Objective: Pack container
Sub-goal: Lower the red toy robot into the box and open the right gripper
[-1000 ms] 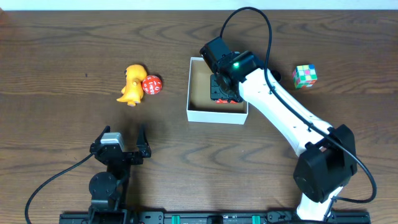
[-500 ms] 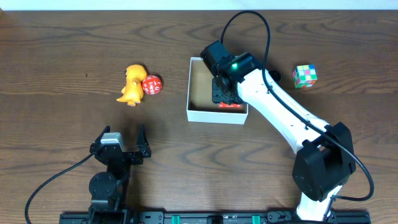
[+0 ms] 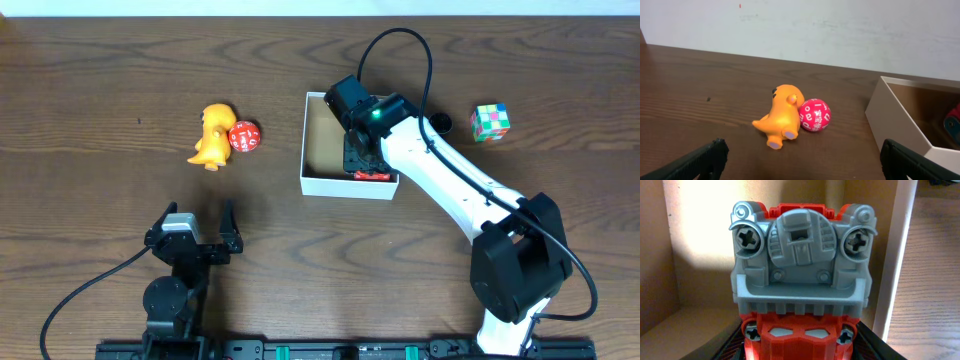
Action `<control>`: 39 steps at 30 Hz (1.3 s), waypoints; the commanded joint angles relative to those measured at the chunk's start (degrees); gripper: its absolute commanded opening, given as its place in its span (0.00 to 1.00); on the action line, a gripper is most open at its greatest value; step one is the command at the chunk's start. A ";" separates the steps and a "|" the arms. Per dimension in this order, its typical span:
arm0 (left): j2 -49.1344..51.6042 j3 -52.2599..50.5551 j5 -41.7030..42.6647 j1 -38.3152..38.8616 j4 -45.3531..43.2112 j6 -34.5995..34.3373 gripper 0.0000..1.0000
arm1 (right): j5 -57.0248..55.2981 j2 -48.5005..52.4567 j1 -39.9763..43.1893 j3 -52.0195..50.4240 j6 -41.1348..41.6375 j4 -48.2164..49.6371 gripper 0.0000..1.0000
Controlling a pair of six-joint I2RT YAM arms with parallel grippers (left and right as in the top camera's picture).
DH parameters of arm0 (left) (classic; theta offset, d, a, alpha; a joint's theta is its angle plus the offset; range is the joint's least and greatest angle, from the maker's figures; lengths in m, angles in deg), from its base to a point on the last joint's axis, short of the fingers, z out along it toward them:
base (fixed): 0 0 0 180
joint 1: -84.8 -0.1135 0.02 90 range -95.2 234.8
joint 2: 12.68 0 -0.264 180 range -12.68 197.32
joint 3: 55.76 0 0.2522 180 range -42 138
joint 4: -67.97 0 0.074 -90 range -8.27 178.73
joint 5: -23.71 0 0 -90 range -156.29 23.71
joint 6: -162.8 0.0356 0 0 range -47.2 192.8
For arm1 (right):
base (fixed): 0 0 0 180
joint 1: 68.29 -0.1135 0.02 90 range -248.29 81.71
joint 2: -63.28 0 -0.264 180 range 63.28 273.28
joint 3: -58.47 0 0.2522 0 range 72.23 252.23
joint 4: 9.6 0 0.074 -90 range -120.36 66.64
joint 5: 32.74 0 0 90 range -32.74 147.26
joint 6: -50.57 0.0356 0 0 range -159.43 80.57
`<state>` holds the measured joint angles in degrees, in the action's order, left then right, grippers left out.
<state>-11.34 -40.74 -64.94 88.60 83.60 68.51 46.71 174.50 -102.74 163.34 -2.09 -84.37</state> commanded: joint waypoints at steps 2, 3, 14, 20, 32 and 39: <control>0.02 -1.03 -0.50 -0.31 2.16 -0.07 0.98 | -1.46 0.57 0.81 -0.11 1.68 -1.07 0.28; 0.02 -1.03 -0.50 -0.31 2.16 -0.07 0.98 | -1.44 0.57 0.81 -0.11 1.79 -1.31 0.29; 0.02 -1.03 -0.50 -0.31 2.16 -0.07 0.98 | -0.68 0.57 0.81 -0.11 1.81 -1.62 0.61; 0.02 -1.03 -0.50 -0.31 2.16 -0.07 0.98 | -0.57 0.57 0.81 -0.11 1.81 -1.79 0.77; 0.02 -1.03 -0.50 -0.31 2.16 -0.07 0.98 | -0.59 0.20 0.81 1.55 -0.20 -0.61 0.76; 0.02 -1.03 -0.50 -0.31 2.16 -0.07 0.98 | -0.63 -2.97 2.75 10.80 -4.04 -4.83 0.77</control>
<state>-11.34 -40.72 -64.94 88.60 83.60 68.51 47.04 174.46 -101.87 169.18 -3.27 -88.02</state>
